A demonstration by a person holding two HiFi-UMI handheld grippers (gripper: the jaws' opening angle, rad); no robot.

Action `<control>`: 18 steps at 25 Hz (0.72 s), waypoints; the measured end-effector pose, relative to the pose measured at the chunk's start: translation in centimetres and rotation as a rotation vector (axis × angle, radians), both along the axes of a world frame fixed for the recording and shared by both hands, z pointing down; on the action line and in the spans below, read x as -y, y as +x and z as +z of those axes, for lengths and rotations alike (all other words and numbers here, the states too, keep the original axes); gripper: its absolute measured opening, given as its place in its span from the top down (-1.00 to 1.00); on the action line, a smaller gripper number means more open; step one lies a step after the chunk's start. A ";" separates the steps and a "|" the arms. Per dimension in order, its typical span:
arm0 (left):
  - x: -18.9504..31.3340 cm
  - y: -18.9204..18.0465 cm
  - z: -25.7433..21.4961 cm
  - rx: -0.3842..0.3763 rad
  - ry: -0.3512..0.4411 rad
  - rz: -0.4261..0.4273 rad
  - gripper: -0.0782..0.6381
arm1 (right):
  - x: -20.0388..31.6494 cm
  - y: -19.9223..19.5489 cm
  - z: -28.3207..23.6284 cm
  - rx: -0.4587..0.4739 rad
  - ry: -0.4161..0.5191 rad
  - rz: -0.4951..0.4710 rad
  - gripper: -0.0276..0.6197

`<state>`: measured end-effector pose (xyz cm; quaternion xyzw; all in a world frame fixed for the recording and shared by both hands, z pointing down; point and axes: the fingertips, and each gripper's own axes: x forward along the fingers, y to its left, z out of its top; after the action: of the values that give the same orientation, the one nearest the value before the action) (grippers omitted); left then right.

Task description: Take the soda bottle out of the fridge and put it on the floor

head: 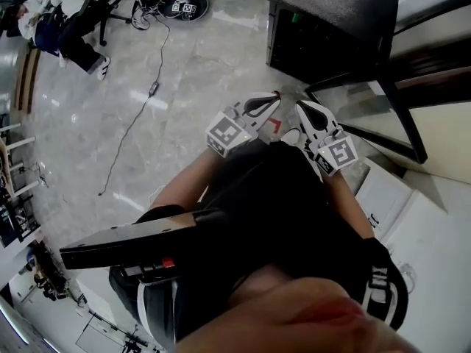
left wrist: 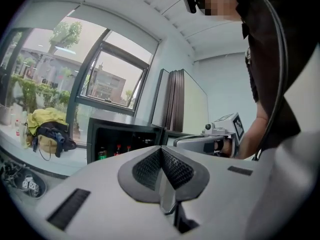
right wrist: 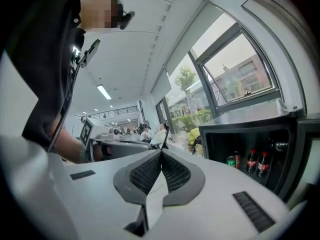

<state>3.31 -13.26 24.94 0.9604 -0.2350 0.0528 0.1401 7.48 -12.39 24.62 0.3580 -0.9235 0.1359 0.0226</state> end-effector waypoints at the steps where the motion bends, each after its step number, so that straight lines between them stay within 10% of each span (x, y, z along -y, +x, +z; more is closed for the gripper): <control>1: -0.1 0.3 -0.8 -0.005 0.006 0.005 0.78 | 0.0 0.2 -1.0 0.007 0.011 0.007 0.87; 18: 0.1 2.8 -6.6 -0.031 0.109 0.079 0.78 | 0.7 1.4 -9.0 -0.007 0.177 0.017 0.87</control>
<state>6.12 -13.39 18.37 0.9758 -0.1971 0.0305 0.0890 8.92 -13.07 15.61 0.3669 -0.9288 0.0525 -0.0071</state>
